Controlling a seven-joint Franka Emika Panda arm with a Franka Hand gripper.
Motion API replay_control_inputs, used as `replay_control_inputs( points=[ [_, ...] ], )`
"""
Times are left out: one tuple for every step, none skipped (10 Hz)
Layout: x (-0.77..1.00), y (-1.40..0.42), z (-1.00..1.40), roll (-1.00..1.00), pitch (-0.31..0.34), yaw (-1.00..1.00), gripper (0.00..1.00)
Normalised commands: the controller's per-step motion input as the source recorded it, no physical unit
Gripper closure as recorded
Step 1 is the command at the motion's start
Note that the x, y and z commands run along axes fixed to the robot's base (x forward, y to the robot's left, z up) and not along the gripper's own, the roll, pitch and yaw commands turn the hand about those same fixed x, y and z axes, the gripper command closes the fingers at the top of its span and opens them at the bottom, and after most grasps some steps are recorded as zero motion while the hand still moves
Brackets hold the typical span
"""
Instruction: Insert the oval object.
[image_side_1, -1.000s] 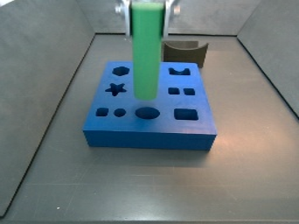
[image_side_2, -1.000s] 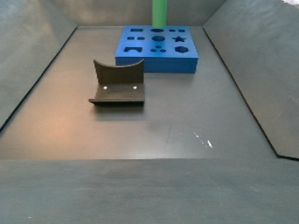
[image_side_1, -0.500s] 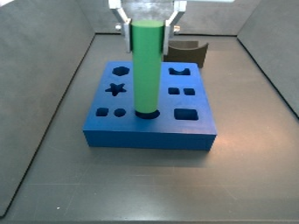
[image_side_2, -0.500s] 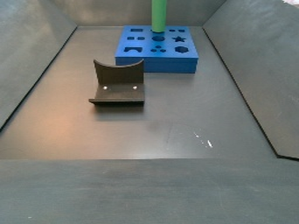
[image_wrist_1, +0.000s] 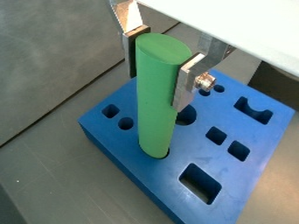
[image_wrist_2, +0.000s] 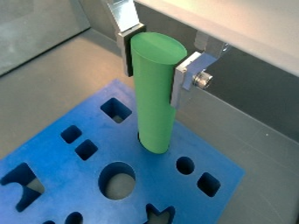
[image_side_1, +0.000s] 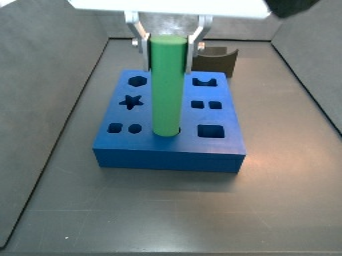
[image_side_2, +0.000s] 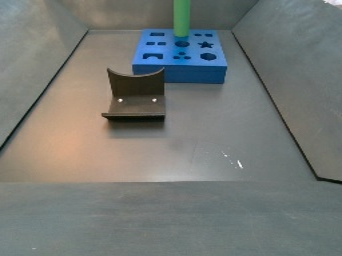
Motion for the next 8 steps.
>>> replay_control_inputs(
  points=[
    [0.0, -0.05, -0.39, 0.0, -0.023, 0.0, 1.0],
    [0.0, -0.06, -0.41, 0.0, -0.046, -0.01, 1.0],
    [0.0, -0.09, -0.5, 0.0, -0.084, -0.03, 1.0],
    [0.0, -0.11, -0.48, 0.0, -0.137, -0.07, 1.0],
    [0.0, -0.1, -0.45, 0.03, -0.12, -0.04, 1.0],
    [0.0, -0.11, -0.46, 0.12, -0.097, 0.0, 1.0],
    [0.0, -0.01, -0.19, 0.02, -0.057, 0.0, 1.0],
    [0.0, 0.0, 0.0, 0.0, 0.0, 0.0, 1.0]
  ],
)
